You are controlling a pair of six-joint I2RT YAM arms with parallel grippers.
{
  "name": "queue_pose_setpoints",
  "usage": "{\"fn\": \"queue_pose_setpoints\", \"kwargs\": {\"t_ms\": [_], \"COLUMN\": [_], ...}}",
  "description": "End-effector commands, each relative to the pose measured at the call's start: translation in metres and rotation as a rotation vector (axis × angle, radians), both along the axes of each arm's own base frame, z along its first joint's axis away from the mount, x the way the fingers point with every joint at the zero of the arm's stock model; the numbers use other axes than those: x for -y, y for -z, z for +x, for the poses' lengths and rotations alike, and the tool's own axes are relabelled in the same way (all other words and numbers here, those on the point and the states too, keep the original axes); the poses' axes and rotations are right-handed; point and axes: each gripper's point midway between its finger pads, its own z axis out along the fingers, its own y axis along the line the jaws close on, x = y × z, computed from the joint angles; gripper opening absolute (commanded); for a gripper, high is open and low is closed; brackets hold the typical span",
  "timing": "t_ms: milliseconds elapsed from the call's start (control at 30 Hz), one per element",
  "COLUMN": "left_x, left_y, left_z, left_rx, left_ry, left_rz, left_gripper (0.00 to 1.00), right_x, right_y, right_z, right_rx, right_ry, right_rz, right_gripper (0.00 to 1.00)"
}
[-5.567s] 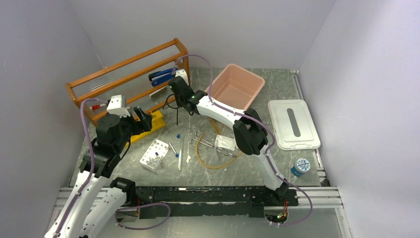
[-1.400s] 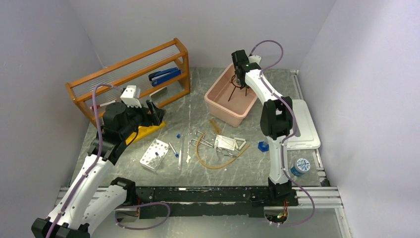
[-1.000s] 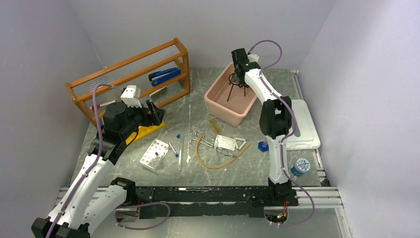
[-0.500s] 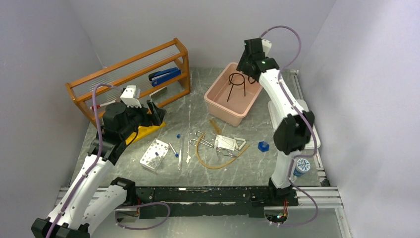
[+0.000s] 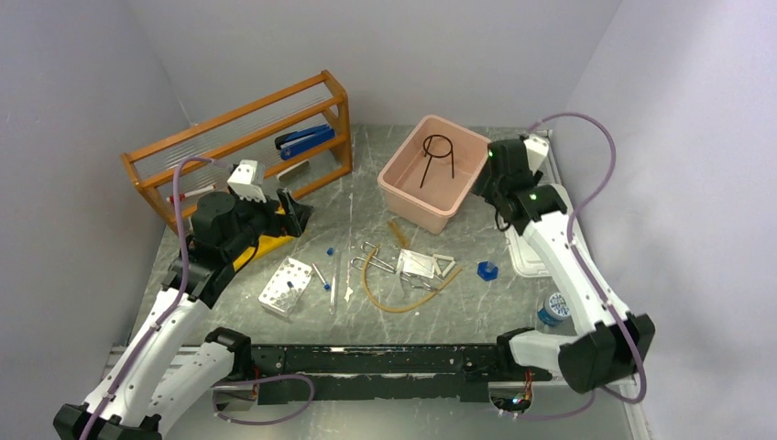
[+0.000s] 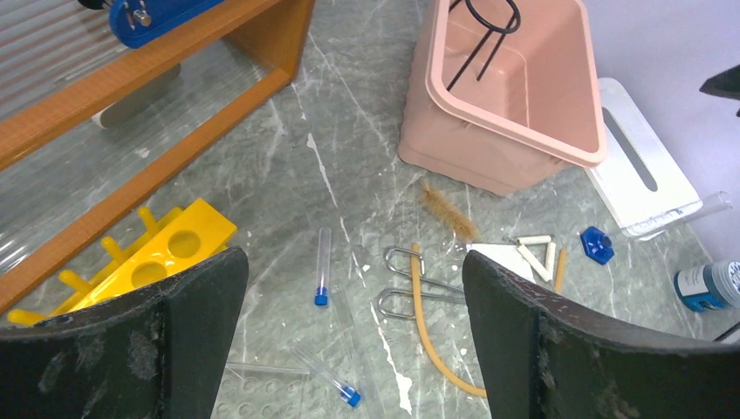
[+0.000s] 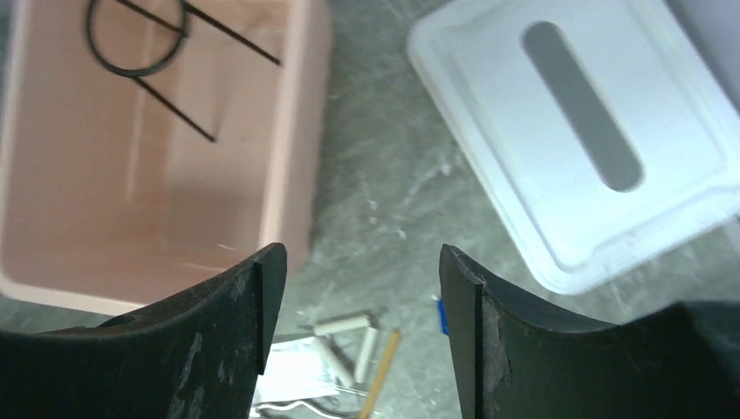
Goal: Organize the chemistry lab equipment
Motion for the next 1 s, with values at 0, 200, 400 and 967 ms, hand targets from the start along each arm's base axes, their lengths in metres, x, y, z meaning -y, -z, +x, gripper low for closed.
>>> {"fn": "queue_pose_setpoints", "kwargs": {"t_ms": [0, 200, 400, 967], "left_x": [0.01, 0.018, 0.033, 0.034], "left_y": [-0.012, -0.014, -0.018, -0.015], "left_z": [-0.004, -0.006, -0.012, -0.009], "left_rx": [0.05, 0.052, 0.057, 0.026], "left_ry": [0.052, 0.09, 0.184, 0.172], "left_rz": [-0.003, -0.009, -0.03, -0.043], "left_gripper": [0.96, 0.96, 0.94, 0.92], "right_x": [0.042, 0.054, 0.057, 0.046], "right_y": [0.013, 0.046, 0.07, 0.112], "right_z": [-0.04, -0.063, -0.071, -0.082], "right_rx": [-0.007, -0.058, -0.058, -0.073], "right_ry": [0.188, 0.308, 0.383, 0.399], "right_rz": [-0.087, -0.071, -0.033, 0.058], "right_gripper": [0.7, 0.72, 0.66, 0.43]}}
